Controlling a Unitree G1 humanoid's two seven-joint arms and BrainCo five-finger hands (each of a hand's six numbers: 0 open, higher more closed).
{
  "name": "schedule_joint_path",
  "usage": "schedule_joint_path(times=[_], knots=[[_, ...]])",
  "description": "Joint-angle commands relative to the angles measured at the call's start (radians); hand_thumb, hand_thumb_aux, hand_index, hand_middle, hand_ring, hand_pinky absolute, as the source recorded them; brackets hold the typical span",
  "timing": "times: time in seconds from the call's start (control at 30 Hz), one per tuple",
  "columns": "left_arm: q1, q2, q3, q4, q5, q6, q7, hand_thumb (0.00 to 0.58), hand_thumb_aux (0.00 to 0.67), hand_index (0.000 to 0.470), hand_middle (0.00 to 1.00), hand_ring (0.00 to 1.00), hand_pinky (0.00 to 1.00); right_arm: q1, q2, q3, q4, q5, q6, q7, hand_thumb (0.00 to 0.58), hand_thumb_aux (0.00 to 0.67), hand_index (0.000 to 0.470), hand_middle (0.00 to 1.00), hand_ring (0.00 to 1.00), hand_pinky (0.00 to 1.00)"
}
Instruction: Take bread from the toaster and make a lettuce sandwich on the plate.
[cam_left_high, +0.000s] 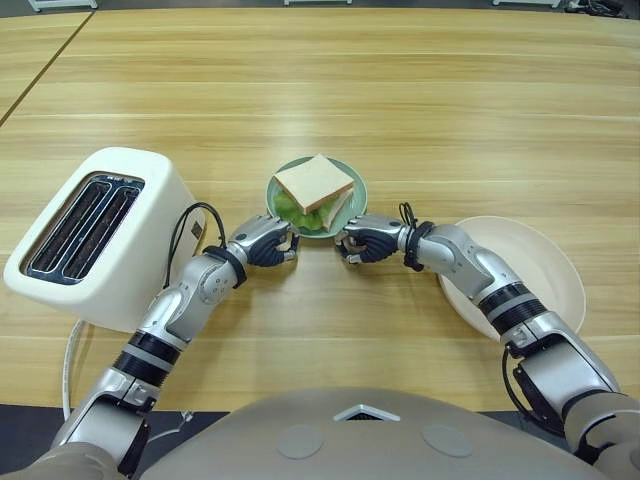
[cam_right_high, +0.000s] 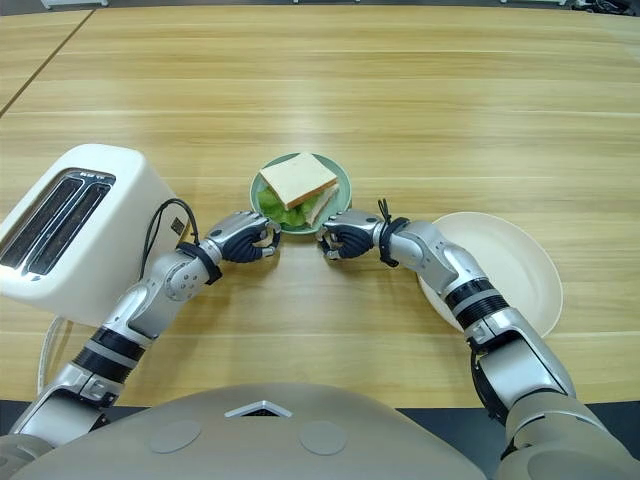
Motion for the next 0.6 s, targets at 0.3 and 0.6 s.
schedule_joint_path(times=[0.3, 0.6], knots=[[0.52, -0.062, 0.292, -0.673, -0.494, -0.065, 0.05, 0.0, 0.0, 0.0, 0.0, 0.0, 0.0, 0.335, -0.127, -0.388, -0.577, 0.635, 0.01, 0.06, 0.0, 0.0, 0.0, 0.0, 0.0, 0.0], [0.599, -0.124, 0.342, -0.611, -0.738, -0.162, 0.013, 0.0, 0.0, 0.0, 0.0, 0.0, 0.0, 0.364, 0.011, -0.409, -0.532, 0.852, 0.094, 0.107, 0.0, 0.0, 0.0, 0.0, 0.0, 0.0]])
